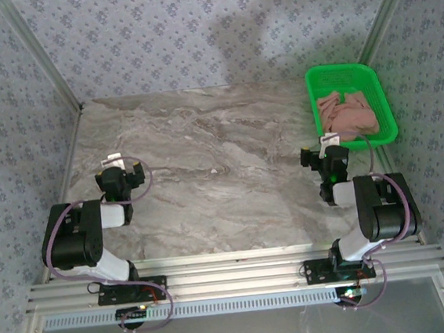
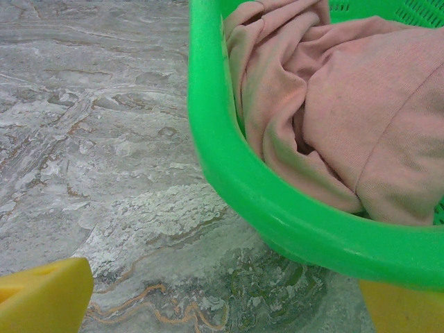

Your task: Fold and stack the t-shirts

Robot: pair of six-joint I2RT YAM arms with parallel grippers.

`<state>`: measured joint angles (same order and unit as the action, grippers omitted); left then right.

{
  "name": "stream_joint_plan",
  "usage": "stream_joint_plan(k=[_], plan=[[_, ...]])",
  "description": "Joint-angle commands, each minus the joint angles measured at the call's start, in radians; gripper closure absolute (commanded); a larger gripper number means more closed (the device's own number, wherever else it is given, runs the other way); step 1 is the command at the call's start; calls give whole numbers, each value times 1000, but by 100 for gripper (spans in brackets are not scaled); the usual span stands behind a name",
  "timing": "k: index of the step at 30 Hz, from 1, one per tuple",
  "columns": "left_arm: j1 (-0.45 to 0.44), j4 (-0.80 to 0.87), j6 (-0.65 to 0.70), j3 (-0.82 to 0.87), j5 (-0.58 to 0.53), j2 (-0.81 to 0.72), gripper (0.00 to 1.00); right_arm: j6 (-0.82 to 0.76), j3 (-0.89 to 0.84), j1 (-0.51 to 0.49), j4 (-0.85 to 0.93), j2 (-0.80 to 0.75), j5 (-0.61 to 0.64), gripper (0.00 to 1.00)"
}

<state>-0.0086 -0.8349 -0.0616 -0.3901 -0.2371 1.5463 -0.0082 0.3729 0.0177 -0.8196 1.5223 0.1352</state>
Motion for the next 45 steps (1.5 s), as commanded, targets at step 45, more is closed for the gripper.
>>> stream_joint_plan(k=[45], plan=[[-308, 1730, -330, -1195, 396, -196, 0, 438, 1444, 195, 1919, 183, -338, 0]])
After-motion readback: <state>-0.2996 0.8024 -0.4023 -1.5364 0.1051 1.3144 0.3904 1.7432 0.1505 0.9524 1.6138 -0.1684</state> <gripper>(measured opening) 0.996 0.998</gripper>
